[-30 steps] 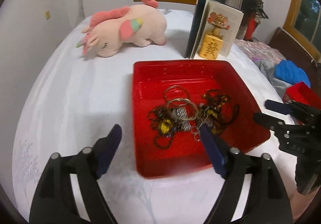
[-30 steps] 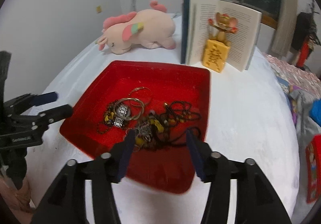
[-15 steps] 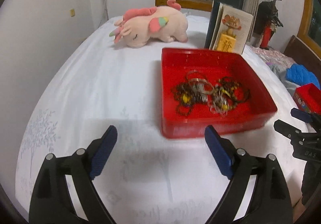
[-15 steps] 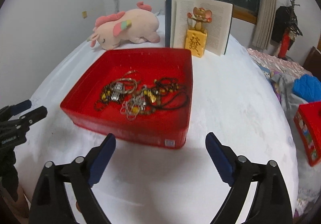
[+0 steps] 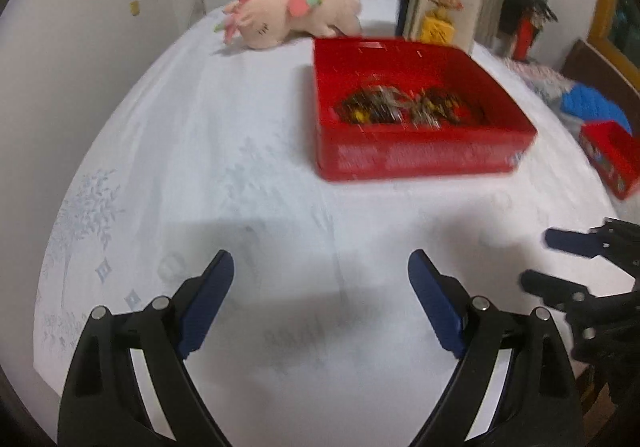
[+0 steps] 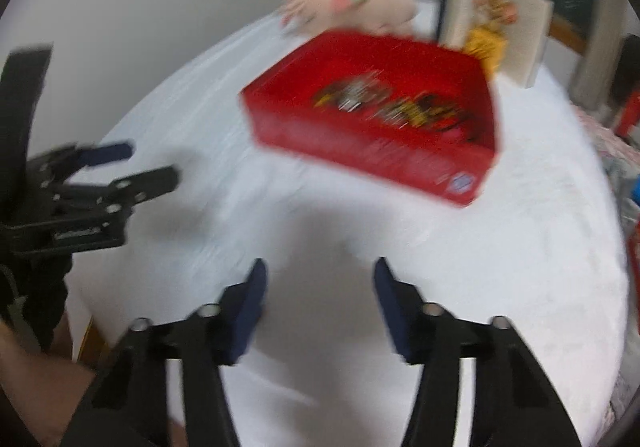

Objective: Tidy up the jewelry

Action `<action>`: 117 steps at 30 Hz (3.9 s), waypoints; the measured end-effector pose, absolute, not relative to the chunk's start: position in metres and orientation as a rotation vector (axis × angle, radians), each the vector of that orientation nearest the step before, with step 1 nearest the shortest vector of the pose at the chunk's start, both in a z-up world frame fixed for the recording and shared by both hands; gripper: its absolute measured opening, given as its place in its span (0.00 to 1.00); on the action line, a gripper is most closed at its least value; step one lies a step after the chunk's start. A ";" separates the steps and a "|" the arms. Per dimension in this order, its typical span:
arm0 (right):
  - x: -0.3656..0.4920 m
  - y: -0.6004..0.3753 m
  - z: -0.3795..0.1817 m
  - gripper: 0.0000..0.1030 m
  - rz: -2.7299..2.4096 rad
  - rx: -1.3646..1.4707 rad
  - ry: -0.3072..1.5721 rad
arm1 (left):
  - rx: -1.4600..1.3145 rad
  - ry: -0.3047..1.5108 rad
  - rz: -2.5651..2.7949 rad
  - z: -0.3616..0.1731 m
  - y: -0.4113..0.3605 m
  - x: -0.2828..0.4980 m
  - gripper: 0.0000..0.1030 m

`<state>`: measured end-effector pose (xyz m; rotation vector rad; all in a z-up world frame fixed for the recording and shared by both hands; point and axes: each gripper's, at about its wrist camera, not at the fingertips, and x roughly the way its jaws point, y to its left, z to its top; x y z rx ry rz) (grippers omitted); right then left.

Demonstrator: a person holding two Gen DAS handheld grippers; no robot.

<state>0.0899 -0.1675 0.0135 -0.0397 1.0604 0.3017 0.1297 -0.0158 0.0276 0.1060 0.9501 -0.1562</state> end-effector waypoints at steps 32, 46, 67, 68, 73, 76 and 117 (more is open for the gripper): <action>0.096 -0.143 -0.017 0.09 0.439 -0.041 1.171 | 0.111 1.083 -0.194 -0.008 -0.018 0.137 0.69; 0.105 -0.181 0.020 0.09 0.391 0.025 1.054 | 0.116 1.062 -0.236 0.000 -0.030 0.142 0.69; 0.255 -0.243 0.032 0.09 0.179 0.116 1.024 | 0.073 0.944 -0.260 0.059 -0.073 0.265 0.69; 0.262 -0.246 0.026 0.09 0.175 0.127 1.037 | 0.076 0.956 -0.262 0.054 -0.075 0.271 0.69; 0.274 -0.249 0.010 0.09 0.171 0.143 1.073 | 0.078 0.974 -0.259 0.044 -0.075 0.284 0.69; 0.274 -0.250 0.006 0.09 0.160 0.144 1.086 | 0.084 0.977 -0.263 0.042 -0.077 0.288 0.69; 0.126 -0.207 0.024 0.96 -0.090 0.059 0.908 | 0.083 0.827 -0.116 0.042 -0.036 0.140 0.95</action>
